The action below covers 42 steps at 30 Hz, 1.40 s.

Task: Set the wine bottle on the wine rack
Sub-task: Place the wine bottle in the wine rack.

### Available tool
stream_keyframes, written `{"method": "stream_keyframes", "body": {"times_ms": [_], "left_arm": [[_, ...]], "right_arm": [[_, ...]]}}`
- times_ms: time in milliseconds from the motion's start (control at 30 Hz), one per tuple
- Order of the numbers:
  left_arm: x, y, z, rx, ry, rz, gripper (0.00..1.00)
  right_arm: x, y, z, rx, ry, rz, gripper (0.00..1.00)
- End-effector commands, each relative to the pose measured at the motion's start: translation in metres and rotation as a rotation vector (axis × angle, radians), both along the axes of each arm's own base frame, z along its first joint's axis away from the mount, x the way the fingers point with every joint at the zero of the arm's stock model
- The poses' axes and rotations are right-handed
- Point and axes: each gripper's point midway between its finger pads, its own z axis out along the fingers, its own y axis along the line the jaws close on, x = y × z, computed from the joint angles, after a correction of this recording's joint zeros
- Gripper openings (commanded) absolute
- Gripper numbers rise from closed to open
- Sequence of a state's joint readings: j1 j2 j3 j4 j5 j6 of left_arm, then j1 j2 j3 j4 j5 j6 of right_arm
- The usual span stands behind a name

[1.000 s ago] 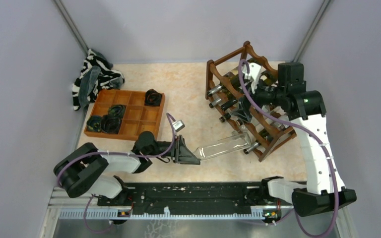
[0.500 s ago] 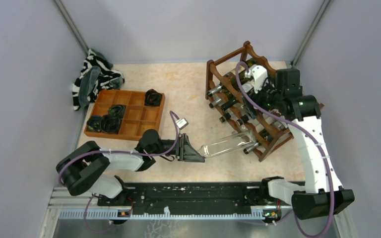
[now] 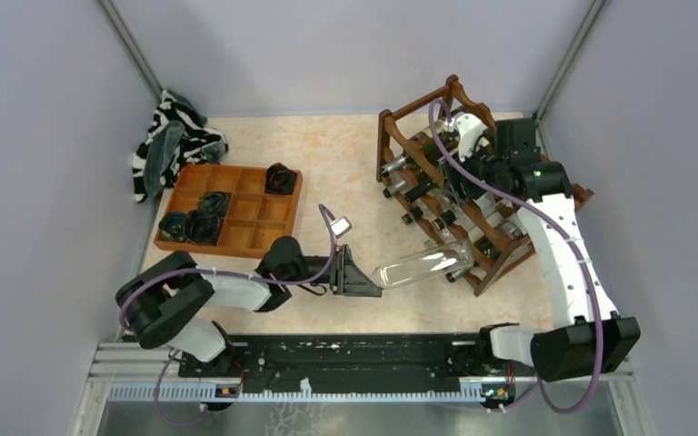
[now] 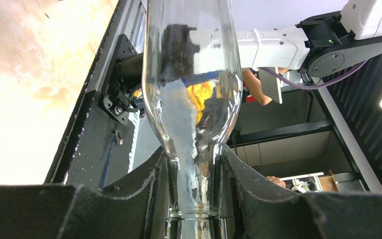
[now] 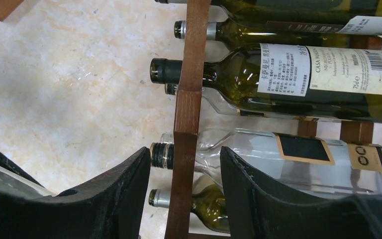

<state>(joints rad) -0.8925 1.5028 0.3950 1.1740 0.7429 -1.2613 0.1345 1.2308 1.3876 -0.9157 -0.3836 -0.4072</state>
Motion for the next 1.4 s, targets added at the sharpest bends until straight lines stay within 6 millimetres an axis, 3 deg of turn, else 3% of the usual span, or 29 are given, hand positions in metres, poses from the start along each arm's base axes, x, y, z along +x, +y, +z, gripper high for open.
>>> {"method": "stream_keyframes", "body": {"times_ms": [0,133,267,367,500,733,1167,1367], "left_arm": [[0.006,-0.008,0.039,-0.149,-0.142,0.020,0.00],[0.006,-0.009,0.039,-0.156,-0.142,0.020,0.00],[0.007,-0.010,0.036,-0.151,-0.137,0.026,0.00],[0.009,-0.010,0.035,-0.151,-0.132,0.034,0.00],[0.011,-0.011,0.035,-0.154,-0.124,0.047,0.00],[0.015,-0.011,0.032,-0.154,-0.118,0.076,0.00],[0.017,-0.013,0.031,-0.158,-0.118,0.080,0.00],[0.023,-0.013,0.025,-0.140,-0.116,0.118,0.00]], "right_arm": [[0.014,0.012,0.020,0.056,-0.059,0.012,0.53],[0.019,0.016,0.015,0.031,-0.059,0.007,0.51],[0.023,0.022,0.011,0.031,-0.057,0.010,0.44],[0.026,0.028,0.008,0.028,-0.056,0.022,0.35],[0.029,0.038,0.006,0.037,-0.049,0.046,0.16],[0.030,0.061,0.009,0.057,-0.040,0.122,0.01],[0.029,0.107,0.023,0.115,-0.037,0.233,0.00],[0.031,0.117,0.019,0.112,-0.015,0.254,0.00]]}}
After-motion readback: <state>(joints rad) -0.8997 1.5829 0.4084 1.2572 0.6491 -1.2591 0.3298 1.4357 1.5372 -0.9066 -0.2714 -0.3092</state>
